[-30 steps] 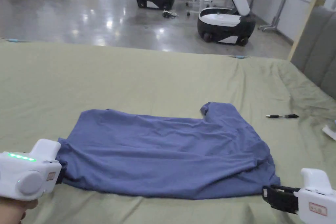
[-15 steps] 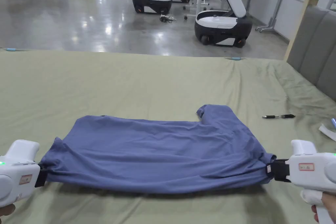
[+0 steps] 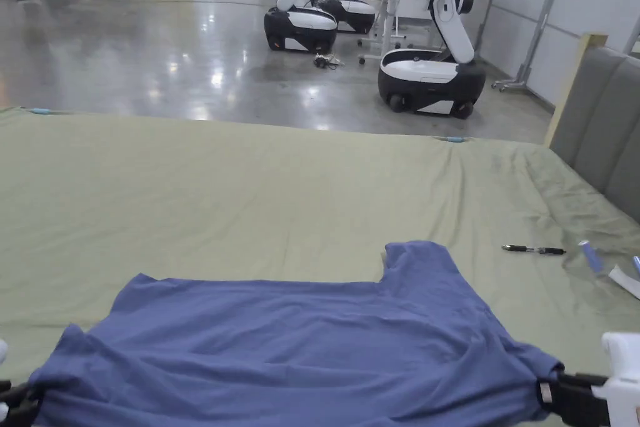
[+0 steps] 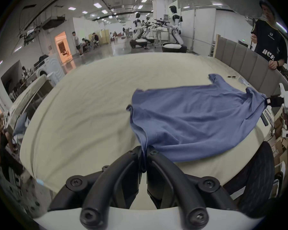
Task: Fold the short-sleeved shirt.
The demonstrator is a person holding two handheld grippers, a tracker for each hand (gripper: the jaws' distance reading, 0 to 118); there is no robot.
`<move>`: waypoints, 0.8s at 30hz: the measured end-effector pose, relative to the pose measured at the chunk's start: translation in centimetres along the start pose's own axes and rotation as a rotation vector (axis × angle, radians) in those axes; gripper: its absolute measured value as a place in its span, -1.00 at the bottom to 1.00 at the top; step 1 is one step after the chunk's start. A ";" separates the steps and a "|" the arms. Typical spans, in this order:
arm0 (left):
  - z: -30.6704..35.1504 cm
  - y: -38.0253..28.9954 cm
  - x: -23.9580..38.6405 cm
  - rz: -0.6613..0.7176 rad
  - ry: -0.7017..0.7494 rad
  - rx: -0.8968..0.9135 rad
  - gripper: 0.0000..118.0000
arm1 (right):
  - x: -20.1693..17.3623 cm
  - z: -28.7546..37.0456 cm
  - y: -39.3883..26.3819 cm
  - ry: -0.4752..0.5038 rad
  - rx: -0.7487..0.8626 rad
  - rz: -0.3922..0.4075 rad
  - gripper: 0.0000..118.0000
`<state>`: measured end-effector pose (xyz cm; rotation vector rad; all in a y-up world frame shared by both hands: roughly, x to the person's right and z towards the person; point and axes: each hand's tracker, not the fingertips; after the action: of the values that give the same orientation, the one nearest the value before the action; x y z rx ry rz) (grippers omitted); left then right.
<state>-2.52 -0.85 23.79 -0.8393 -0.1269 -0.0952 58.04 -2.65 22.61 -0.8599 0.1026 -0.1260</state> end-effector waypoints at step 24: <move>6.1 -4.2 5.3 0.011 0.064 0.488 0.17 | -6.5 6.2 -6.8 -0.010 0.494 0.018 0.68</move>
<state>1.72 0.76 31.72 -0.3490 -0.0803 -0.0757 51.99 -1.46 32.04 -0.3662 0.0649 -0.1233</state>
